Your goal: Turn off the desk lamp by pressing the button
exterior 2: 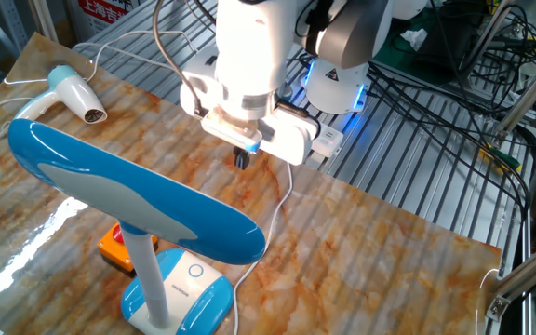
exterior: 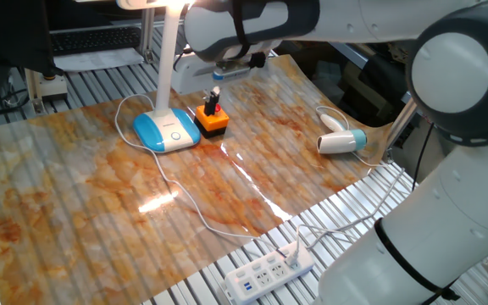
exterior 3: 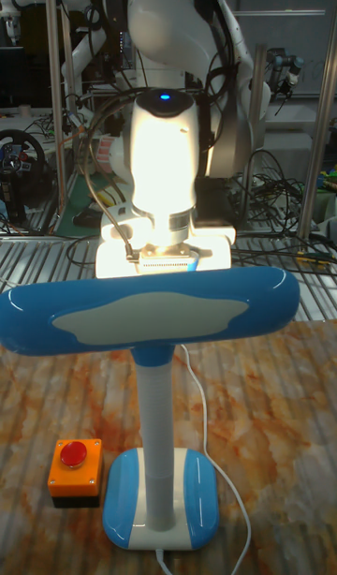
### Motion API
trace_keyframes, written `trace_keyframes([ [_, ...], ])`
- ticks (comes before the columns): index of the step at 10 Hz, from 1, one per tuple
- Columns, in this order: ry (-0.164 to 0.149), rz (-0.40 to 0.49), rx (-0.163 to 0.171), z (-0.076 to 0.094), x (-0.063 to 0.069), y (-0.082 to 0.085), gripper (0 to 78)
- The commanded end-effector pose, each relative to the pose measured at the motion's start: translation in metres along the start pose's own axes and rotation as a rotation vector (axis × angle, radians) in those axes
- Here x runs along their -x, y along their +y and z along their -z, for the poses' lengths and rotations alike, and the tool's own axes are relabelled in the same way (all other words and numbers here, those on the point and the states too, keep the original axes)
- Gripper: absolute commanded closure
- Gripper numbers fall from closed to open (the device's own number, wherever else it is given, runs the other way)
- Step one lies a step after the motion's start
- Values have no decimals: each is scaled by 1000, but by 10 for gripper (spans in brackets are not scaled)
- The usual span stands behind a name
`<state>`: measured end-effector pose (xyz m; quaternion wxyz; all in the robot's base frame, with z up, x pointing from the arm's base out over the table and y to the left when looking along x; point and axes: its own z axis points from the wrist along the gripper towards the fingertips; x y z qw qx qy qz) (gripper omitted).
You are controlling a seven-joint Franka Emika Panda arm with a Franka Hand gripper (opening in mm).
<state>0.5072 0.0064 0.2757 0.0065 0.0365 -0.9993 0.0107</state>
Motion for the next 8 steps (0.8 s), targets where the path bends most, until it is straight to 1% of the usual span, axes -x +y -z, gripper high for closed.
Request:
trace_keyframes([
  [1,-70,-24,-1,-5,3,2,776],
  [3,-72,-25,-2,-6,3,2,776],
  [4,-99,-34,-5,-9,4,3,776],
  [6,-131,-55,-5,-12,5,3,776],
  [7,-161,-73,-9,-16,7,4,776],
  [8,-161,-73,-9,-16,7,4,776],
])
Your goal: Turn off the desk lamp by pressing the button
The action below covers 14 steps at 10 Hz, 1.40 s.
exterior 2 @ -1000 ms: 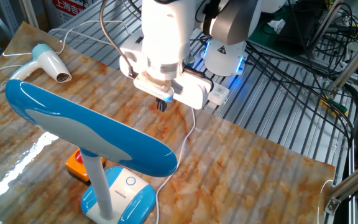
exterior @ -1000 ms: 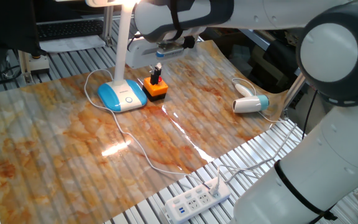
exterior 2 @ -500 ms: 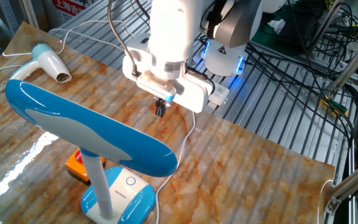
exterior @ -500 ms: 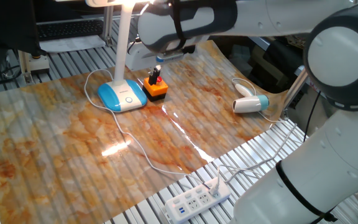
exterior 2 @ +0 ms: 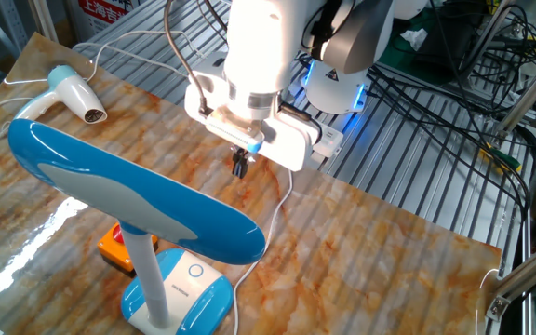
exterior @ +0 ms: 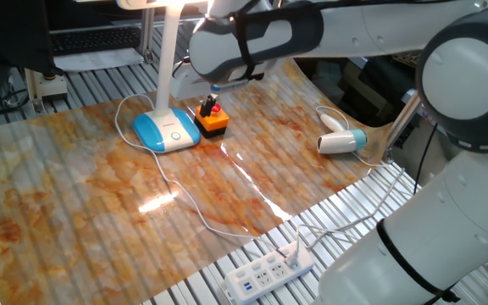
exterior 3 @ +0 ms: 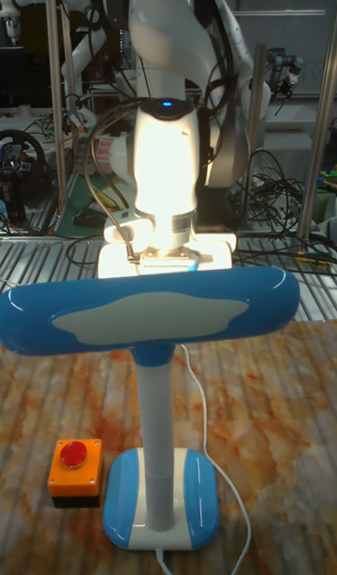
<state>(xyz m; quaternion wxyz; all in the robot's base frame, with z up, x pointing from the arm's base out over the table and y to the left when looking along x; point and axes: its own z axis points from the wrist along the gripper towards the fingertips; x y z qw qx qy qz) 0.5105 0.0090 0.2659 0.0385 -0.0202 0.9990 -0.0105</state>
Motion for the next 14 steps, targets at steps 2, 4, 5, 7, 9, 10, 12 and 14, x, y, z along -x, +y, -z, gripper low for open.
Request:
trace_keyframes([
  [2,-71,-45,-10,-17,6,4,776],
  [4,-70,-43,-10,-29,10,5,776],
  [5,-75,-43,-10,-35,11,6,776],
  [7,-82,-48,-12,-41,12,6,776],
  [9,-74,-43,-10,-40,14,5,776],
  [10,-60,-33,-5,-40,14,5,776],
  [12,-32,-40,-1,-40,14,5,776],
  [14,-18,-65,-1,-40,14,5,776],
])
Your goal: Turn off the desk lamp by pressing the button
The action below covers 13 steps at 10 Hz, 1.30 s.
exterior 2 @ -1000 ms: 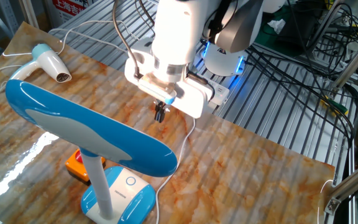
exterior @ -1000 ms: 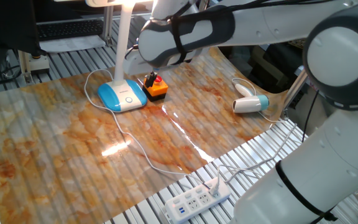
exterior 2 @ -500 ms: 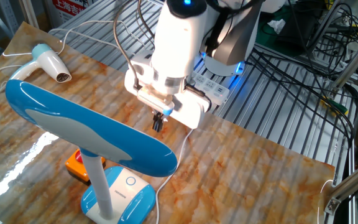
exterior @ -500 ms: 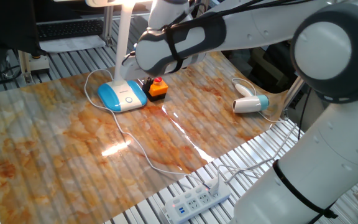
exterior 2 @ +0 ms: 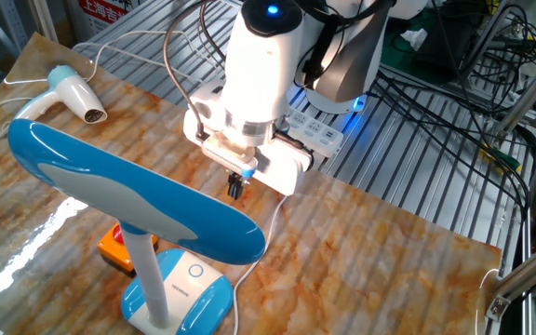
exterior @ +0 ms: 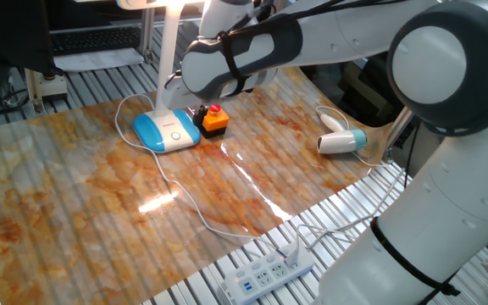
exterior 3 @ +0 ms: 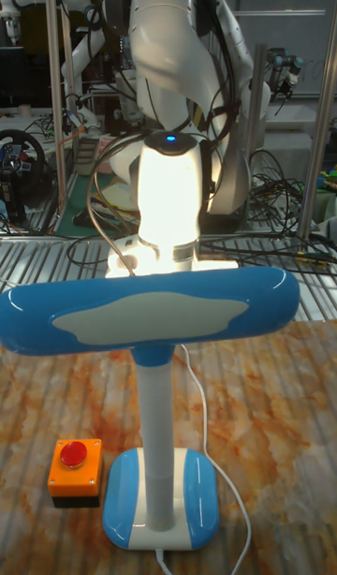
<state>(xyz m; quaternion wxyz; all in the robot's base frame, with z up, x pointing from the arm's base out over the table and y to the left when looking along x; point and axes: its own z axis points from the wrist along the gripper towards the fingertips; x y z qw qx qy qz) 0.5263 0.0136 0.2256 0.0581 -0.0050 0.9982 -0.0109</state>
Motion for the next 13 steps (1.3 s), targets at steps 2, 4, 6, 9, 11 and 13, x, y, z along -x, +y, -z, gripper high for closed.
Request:
trace_keyframes([
  [2,53,-38,19,1,1,0,776],
  [4,48,-40,7,-5,4,2,776],
  [6,19,-59,8,-23,11,9,776],
  [9,-15,-64,7,-36,27,11,776],
  [11,-15,-55,3,-37,39,7,776],
  [13,-14,-55,0,-38,46,4,776],
])
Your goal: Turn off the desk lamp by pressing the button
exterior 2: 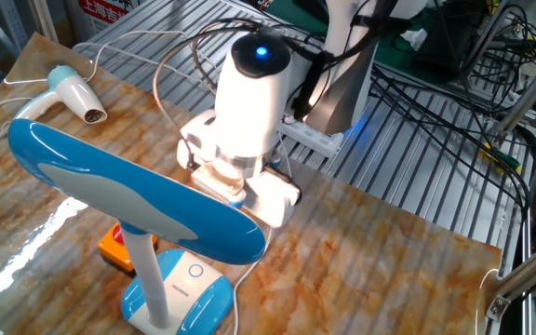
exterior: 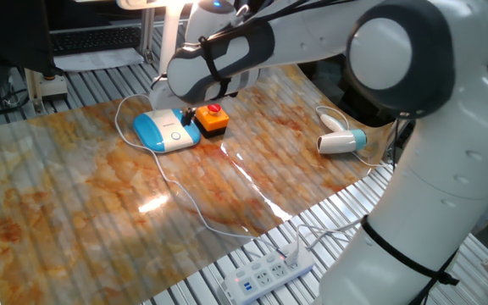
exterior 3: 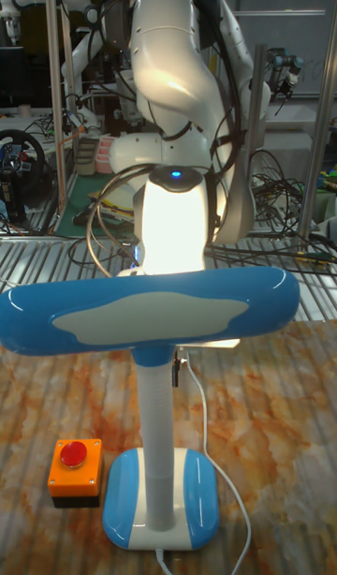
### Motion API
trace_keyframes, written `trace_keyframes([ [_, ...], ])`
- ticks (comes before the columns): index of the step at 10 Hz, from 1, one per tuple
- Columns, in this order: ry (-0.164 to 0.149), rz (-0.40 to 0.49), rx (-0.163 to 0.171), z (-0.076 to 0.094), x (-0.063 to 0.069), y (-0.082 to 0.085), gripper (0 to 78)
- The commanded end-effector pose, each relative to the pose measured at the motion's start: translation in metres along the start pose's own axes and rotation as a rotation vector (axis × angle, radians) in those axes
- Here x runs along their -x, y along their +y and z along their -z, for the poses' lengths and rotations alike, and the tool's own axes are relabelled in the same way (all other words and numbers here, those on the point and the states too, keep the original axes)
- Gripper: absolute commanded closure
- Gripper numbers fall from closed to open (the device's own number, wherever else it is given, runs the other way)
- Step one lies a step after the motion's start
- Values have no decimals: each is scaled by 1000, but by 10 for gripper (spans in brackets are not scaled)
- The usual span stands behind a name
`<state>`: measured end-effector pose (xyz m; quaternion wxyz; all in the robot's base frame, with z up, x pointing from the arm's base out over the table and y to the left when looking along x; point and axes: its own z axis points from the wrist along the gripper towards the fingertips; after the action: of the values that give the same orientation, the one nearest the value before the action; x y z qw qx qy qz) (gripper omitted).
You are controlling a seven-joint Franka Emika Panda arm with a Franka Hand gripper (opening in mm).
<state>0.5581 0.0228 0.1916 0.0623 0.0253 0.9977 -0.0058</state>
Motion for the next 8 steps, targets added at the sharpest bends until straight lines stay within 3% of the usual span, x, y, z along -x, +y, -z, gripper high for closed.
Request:
trace_keyframes([
  [1,-7,2,-12,-3,21,-5,776],
  [8,3,20,-3,-27,42,-5,776],
])
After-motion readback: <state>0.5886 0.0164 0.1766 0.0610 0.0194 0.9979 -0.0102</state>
